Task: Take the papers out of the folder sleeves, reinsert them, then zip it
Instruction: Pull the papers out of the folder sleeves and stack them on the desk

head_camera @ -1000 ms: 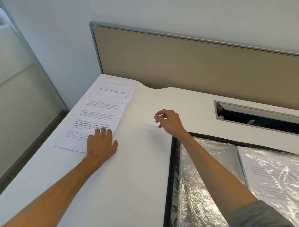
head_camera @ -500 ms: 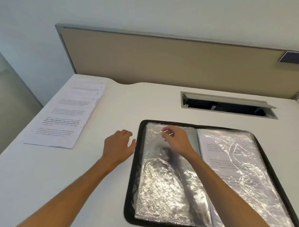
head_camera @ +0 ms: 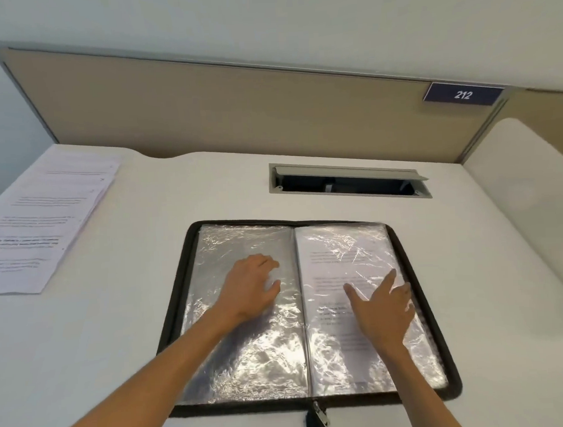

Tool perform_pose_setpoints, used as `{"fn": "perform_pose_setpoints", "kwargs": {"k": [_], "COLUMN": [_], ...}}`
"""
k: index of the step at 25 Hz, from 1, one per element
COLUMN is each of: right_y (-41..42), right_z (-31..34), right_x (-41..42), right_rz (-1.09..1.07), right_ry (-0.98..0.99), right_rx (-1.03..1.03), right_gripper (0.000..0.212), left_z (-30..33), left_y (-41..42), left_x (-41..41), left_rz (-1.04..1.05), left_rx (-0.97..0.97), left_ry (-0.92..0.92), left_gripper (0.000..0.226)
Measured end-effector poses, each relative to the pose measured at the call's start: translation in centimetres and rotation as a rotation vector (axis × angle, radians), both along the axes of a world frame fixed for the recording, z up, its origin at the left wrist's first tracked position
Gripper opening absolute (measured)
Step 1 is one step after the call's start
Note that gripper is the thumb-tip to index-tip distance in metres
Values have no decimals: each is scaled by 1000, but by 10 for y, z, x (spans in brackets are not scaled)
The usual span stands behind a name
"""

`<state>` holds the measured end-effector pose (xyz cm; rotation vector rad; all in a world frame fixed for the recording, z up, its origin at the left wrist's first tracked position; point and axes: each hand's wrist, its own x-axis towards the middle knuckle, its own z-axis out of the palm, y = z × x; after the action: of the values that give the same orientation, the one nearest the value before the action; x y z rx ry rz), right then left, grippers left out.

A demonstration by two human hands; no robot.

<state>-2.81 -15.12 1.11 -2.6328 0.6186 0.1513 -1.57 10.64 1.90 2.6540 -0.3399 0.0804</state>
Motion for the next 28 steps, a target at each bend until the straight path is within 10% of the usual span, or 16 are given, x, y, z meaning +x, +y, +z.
{"fn": "perform_pose_setpoints", "kwargs": {"k": [7,12,16,21,28], "right_y": [27,42,-5,-49,-40], "right_z": [16,72,96,32,-8], "right_x": [-12,-27,-12,-5,-12], "right_rz": [208,726,356,203,231], "right_ry": [-460,-198,-333,123,-164], "right_rx": [176,495,669,-134,-17], "right_gripper": [84,42,29,90,99], "left_z": [33,56,45,37,9], "left_y": [-80,-79,-2,75,18], "left_x": [11,40,60,60,40], "left_rz": [174,418,608,576,-30], "left_rx": [-273,-628,-809,-181,372], "left_ry": [203,245,430,395,-57], "left_gripper": [74,68,73,98,59]}}
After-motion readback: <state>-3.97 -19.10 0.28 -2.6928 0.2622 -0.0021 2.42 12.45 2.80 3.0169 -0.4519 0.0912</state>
